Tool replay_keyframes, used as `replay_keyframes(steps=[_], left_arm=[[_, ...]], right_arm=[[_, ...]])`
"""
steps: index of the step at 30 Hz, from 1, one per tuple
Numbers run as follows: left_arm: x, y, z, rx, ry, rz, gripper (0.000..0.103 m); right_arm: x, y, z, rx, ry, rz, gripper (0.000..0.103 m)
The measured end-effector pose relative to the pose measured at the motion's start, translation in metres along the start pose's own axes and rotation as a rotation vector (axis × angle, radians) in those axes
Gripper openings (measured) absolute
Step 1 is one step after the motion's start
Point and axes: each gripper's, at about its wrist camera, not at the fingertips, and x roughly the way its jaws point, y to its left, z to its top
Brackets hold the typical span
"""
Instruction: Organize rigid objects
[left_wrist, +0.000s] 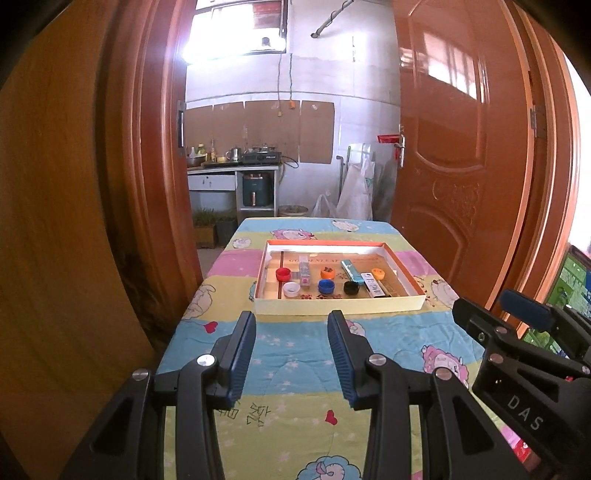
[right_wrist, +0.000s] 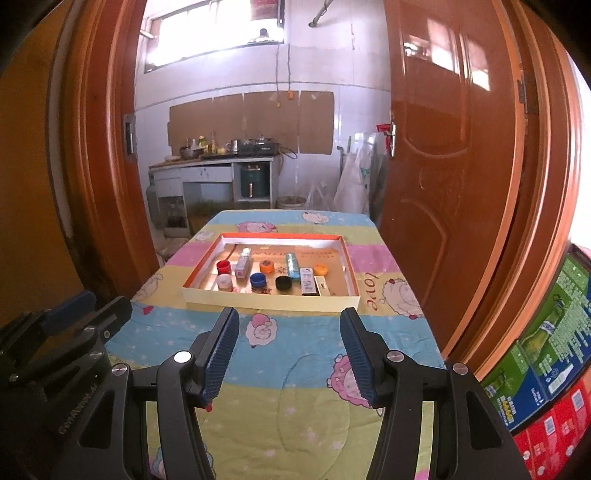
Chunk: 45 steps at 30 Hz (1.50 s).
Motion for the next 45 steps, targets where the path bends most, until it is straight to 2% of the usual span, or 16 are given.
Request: replay_keyframes(steps=[45], left_arm=[[-0.012,0.000,-0.004,0.020,-0.003,0.012,0.040]], right_arm=[[-0.013,0.007,-0.004,-0.007,-0.017,0.022,0.059]])
